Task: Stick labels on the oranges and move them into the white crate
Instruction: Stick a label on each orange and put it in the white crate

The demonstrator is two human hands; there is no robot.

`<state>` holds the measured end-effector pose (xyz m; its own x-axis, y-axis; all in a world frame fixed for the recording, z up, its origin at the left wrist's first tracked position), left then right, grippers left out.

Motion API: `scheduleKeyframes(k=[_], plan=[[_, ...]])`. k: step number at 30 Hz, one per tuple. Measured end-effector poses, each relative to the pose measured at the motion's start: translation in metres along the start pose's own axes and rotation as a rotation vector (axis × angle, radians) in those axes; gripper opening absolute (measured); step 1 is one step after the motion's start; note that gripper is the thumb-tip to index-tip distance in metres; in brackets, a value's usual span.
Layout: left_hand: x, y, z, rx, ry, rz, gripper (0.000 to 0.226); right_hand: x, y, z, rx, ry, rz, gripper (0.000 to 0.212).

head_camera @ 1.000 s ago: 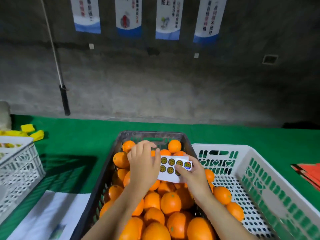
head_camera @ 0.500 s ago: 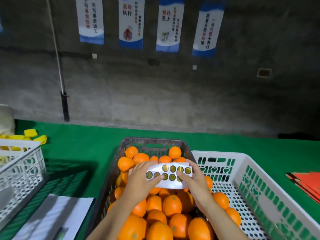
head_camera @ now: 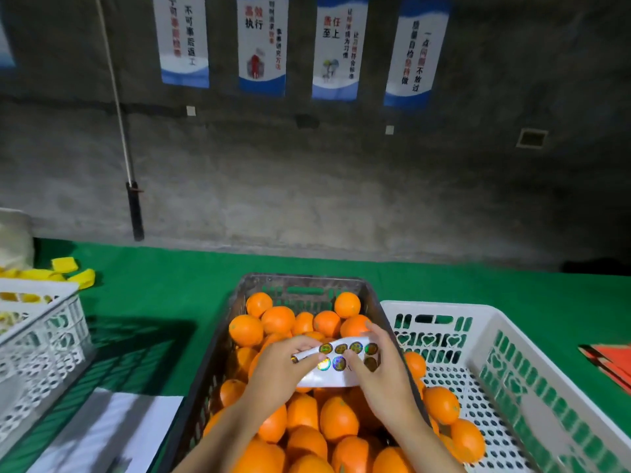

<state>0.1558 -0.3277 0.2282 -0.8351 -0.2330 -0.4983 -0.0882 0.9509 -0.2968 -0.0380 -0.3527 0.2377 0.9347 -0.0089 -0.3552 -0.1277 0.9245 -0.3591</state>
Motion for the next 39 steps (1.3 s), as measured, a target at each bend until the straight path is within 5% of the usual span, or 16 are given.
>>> scheduleKeyframes(k=[3,7,19,29,34,39], plan=[[0.003,0.002,-0.007,0.055,-0.053,0.028,0.015,0.002,0.009,0.031,-0.372,0.502,-0.130,0.030],[0.001,0.003,-0.011,0.089,-0.076,0.003,0.010,0.018,0.020,0.048,-0.594,0.591,-0.071,0.021],[0.006,0.008,-0.012,0.105,-0.109,0.067,0.015,0.019,0.025,0.047,-0.675,0.530,-0.010,0.022],[0.012,0.005,-0.002,-0.049,0.164,0.081,0.024,0.014,0.024,0.042,-0.660,0.519,-0.068,0.014],[0.009,0.005,0.003,-0.064,0.117,0.040,0.018,0.015,0.022,0.037,-0.532,0.440,-0.013,0.010],[-0.033,0.010,0.012,-0.120,0.061,-0.325,0.018,0.000,0.006,0.009,-0.172,0.047,-0.014,0.018]])
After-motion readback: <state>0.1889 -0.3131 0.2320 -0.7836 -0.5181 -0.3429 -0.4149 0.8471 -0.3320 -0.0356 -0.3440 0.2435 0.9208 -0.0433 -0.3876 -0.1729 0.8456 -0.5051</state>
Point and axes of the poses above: each hand's wrist, its own y-axis away from the middle knuckle, its own x-axis out of the palm, z = x × y, the point moved 9 cm from there along -y, towards the middle knuckle, and after that the axes turned 4 degrees about -y, right-handed, at the moved point
